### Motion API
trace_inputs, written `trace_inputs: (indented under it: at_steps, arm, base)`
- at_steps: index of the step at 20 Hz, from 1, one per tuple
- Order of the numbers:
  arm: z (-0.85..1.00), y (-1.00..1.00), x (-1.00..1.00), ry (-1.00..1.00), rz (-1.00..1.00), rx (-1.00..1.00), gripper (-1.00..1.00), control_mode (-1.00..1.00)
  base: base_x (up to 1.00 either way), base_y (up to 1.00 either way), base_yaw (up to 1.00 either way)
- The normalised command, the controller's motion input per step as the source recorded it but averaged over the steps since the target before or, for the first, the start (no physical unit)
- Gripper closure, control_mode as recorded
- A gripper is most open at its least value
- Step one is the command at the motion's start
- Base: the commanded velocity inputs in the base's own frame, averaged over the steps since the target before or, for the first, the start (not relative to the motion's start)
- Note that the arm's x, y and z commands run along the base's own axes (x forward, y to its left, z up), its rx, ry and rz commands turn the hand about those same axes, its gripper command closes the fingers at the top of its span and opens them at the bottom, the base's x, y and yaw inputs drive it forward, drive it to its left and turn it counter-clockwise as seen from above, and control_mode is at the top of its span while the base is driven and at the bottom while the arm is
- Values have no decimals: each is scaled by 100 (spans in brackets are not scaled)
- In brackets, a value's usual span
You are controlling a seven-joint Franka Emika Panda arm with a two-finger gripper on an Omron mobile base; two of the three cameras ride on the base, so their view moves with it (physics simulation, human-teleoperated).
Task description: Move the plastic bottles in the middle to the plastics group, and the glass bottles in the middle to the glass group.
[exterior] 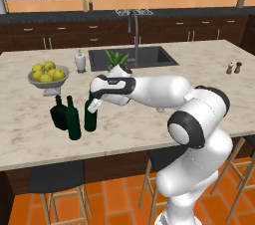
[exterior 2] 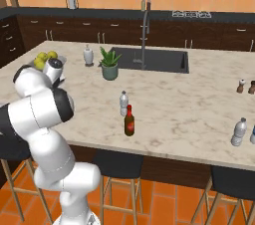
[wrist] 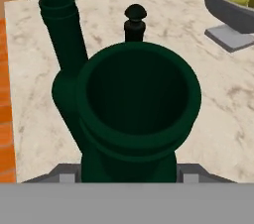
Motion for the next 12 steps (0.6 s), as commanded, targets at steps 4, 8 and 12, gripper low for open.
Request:
trace_inputs:
  at_steps: [4, 8, 12]
  arm:
    - [-2, 7, 2, 0, 15, 0, 100, -100]
    - [0, 0, 5, 0, 6, -5, 100, -100]
    - [1, 1, 11, 0, 8, -9, 100, -100]
  base:
    - [0, 0, 0]
    - [0, 0, 0]
    - [0, 0, 0]
